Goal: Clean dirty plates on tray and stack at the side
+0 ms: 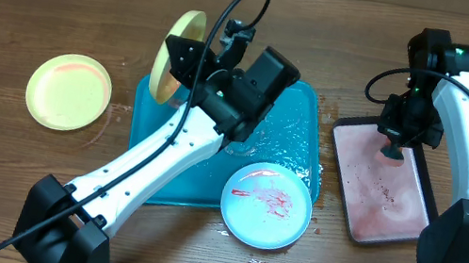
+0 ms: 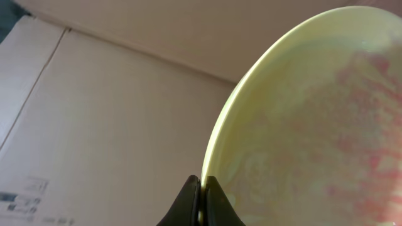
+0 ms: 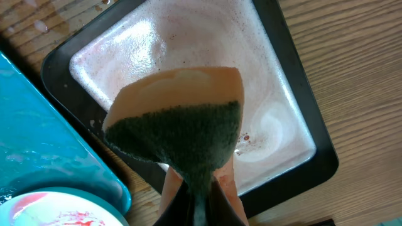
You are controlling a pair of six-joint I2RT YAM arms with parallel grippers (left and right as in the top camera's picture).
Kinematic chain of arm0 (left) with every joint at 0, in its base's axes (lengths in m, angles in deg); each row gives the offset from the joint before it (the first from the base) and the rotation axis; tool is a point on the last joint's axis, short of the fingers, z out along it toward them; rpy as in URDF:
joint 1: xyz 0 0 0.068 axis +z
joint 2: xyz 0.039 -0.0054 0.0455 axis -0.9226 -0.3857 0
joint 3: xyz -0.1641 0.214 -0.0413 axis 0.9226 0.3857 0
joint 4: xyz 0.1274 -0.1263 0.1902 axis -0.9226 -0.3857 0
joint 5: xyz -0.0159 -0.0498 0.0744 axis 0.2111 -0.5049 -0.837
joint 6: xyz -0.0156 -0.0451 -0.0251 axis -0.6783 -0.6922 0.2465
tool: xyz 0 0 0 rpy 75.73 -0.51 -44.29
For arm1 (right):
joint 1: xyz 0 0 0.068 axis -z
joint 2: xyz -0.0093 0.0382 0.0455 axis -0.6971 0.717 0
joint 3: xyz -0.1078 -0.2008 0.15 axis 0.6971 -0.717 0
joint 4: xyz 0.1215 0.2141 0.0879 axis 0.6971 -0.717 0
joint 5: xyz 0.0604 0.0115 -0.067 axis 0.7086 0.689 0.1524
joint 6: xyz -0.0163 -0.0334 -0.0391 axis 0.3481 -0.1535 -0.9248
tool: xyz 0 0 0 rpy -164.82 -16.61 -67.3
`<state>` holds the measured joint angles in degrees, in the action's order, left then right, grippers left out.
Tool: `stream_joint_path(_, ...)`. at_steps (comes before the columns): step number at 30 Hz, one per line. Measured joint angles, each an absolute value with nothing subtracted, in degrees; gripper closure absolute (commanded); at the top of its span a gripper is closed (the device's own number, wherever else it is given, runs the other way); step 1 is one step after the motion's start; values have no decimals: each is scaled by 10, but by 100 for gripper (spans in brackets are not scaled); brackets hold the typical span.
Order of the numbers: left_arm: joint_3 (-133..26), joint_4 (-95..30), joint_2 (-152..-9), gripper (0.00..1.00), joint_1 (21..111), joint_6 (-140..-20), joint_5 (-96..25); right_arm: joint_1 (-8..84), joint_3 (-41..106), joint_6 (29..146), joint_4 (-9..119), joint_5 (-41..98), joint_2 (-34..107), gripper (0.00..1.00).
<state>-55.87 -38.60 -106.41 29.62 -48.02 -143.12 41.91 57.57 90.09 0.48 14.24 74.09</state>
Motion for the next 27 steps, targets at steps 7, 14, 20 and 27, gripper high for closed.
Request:
stream_joint_path(7,-559,-436,-1067,96,267,-523,-1297,419,576,901,4,142,741,96)
stream_joint_path(14,-559,-433,-1091,96,285,-539,-1413,419,575,901,4,142,741,96)
stream_joint_path(20,-558,-473,-1092,96,268,-547,-1268,419,575,901,4,143,741,96)
stream_joint_path(27,-559,-466,-1095,96,285,-560,-1394,419,575,901,4,142,741,96)
